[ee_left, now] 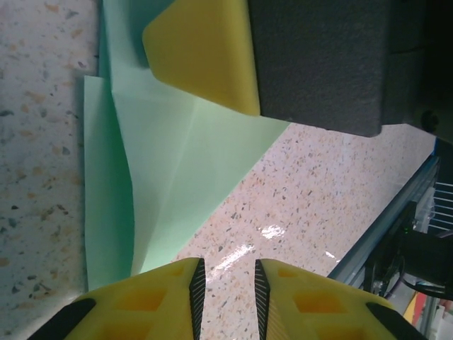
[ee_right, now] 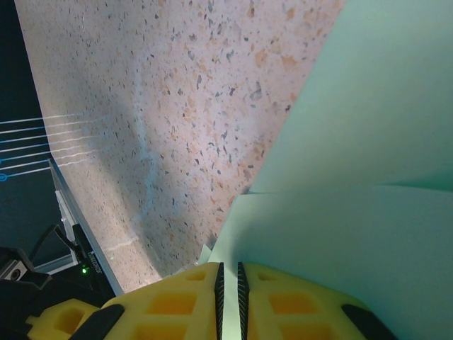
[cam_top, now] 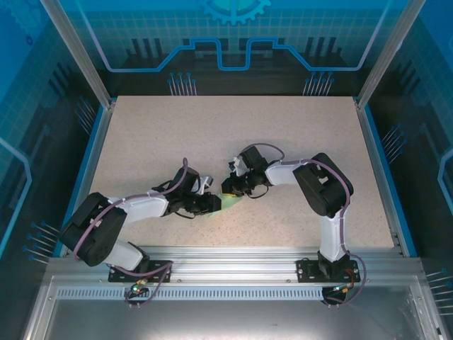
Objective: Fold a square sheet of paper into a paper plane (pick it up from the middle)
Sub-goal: Fourth fold the wing at the center of the table.
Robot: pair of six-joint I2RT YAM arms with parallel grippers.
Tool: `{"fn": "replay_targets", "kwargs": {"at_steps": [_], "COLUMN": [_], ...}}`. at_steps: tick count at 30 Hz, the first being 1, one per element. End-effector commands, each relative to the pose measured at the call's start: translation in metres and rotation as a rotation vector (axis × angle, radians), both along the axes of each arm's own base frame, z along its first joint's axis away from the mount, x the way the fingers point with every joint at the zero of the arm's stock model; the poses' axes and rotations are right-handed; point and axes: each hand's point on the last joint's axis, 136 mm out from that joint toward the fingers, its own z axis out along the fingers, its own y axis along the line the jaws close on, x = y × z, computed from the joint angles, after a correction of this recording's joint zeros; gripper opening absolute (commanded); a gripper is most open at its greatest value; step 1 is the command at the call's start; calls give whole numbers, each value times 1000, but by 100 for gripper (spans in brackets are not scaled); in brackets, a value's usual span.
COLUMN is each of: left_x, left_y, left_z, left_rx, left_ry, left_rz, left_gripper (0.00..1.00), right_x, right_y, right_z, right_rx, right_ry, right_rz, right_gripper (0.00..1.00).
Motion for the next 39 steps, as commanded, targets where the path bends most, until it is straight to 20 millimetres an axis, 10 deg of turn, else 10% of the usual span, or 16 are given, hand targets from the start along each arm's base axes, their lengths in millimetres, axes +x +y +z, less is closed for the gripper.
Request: {"fn": "replay_targets", "kwargs": {"at_steps": [1, 26, 39], "left_x": [-4, -25, -2], "left_y": [1, 42, 24], "left_z": [-10, -34, 29], "left_rx": [46, 261, 132], "left_ry": [21, 20, -119], "left_rz": [-31, -8, 27], "left_gripper": [29, 24, 22], "right_x": [-20, -23, -21], "right_y": [-32, -34, -33], "right_z": [-56, -60, -58], "right_rx": [-182, -193, -191], "right_ry": [94, 101, 97], "right_rz": [-33, -37, -37], "right_gripper": [16, 16, 16]}}
